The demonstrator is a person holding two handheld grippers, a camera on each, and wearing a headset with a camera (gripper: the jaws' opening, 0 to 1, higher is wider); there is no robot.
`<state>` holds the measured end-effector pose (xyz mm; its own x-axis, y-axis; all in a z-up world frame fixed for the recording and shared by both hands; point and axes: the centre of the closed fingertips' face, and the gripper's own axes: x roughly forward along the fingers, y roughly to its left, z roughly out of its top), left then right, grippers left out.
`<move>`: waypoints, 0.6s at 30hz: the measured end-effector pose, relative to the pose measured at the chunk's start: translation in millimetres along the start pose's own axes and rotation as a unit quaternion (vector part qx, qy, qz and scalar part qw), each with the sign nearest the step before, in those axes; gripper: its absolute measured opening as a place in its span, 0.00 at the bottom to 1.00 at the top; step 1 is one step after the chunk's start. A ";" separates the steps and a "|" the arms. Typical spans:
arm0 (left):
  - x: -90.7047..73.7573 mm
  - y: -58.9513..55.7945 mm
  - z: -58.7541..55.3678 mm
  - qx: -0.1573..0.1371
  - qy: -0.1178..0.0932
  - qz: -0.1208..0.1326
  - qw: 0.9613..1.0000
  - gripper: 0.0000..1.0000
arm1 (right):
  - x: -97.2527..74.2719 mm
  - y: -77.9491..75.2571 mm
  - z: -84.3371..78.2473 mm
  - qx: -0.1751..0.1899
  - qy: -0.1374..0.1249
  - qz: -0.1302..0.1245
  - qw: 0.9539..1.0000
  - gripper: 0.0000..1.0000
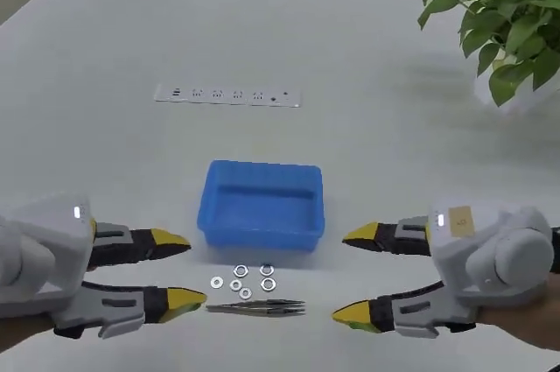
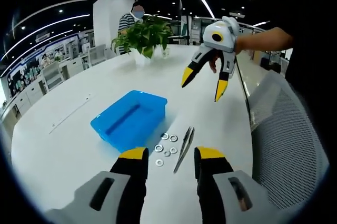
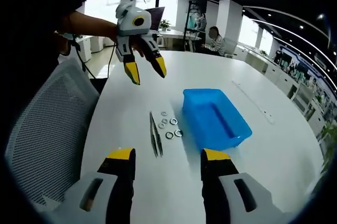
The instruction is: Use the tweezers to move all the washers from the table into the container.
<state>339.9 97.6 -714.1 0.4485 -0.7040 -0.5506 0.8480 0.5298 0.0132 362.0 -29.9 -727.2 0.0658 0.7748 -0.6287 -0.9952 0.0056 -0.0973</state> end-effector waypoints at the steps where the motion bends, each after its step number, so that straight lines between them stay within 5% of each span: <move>1: 2.1 -1.4 -2.7 0.001 0.006 -0.006 1.000 0.36 | 3.0 2.0 -0.9 -0.011 0.005 0.011 1.000 0.48; 9: 16.5 -3.3 -18.0 0.024 0.042 -0.028 0.998 0.30 | 19.6 5.6 -5.4 -0.045 0.025 0.047 0.998 0.37; 18: 30.5 -7.1 -29.5 0.038 0.069 -0.056 0.995 0.25 | 43.0 11.6 -13.1 -0.092 0.060 0.093 0.990 0.29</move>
<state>339.3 86.2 -755.6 0.3108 -0.6828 -0.6613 0.9121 0.4098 0.0055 354.1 -4.8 -765.4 -0.0976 0.6707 -0.7353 -0.9618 -0.2535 -0.1035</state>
